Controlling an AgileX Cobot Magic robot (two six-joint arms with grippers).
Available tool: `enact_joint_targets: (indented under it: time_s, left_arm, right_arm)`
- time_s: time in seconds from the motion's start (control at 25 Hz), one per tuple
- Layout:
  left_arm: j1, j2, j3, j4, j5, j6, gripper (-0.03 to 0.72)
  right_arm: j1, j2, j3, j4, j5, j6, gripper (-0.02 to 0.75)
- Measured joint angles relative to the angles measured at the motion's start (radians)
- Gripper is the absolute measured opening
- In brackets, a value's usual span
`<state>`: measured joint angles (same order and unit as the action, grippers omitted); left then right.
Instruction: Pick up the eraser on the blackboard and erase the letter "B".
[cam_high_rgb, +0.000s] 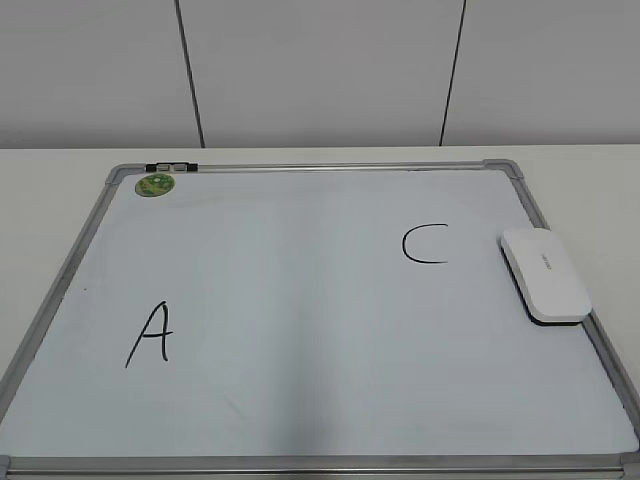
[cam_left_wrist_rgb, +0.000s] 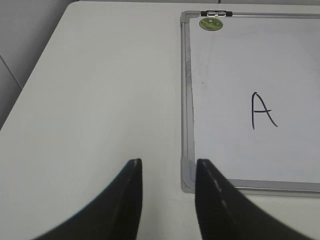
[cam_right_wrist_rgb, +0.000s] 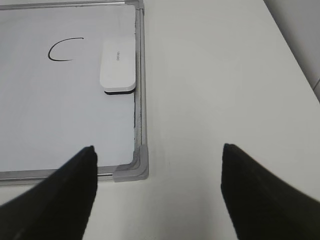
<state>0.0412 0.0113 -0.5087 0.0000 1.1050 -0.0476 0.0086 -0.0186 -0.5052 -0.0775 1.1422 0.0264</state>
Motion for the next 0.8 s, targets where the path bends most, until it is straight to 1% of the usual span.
enact_joint_targets:
  time_s: [0.24, 0.8]
  left_arm:
    - [0.000, 0.000, 0.000, 0.030, 0.000, 0.000, 0.251]
    - [0.000, 0.000, 0.000, 0.033, 0.000, -0.002, 0.251]
  right_arm:
    - [0.000, 0.000, 0.000, 0.000, 0.000, 0.000, 0.591]
    - [0.000, 0.000, 0.000, -0.002, 0.000, 0.000, 0.591]
